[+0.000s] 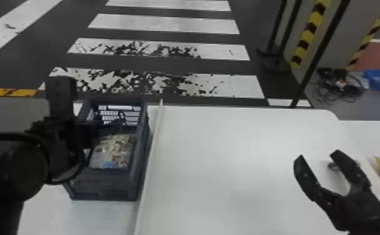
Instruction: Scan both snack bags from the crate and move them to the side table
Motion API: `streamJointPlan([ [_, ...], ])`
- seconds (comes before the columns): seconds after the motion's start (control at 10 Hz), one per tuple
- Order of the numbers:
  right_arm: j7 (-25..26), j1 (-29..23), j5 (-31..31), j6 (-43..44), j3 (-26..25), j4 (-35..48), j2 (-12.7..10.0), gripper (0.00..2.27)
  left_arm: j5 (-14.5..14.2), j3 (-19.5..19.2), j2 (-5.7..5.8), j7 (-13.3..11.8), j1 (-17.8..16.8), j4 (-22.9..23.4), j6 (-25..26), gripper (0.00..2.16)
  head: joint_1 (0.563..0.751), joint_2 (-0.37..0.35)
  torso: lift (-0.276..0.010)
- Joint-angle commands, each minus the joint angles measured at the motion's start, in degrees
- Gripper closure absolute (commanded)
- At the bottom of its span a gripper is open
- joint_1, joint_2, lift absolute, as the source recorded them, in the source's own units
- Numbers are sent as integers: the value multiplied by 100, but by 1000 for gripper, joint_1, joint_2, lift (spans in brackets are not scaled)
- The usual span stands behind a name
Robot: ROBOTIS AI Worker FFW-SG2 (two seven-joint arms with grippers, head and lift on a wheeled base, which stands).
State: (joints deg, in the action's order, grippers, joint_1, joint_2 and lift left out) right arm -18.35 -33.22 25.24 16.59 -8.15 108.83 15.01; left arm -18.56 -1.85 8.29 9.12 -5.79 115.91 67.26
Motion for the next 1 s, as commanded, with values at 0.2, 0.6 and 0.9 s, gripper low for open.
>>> streamJointPlan([
  [0.2, -10, 0, 95, -3, -134, 15, 46, 124, 2, 299, -91, 90, -819, -939, 266, 262, 695, -65, -95],
  [0.6, -1, 79, 130, -20, -152, -55, 99, 124, 169, 396, -205, 327, -854, -1079, 284, 495, 695, -90, -95],
  [0.9, -1, 220, 121, -55, -64, -169, 108, 124, 195, 361, -153, 450, -634, -1000, 284, 491, 695, -84, -95],
])
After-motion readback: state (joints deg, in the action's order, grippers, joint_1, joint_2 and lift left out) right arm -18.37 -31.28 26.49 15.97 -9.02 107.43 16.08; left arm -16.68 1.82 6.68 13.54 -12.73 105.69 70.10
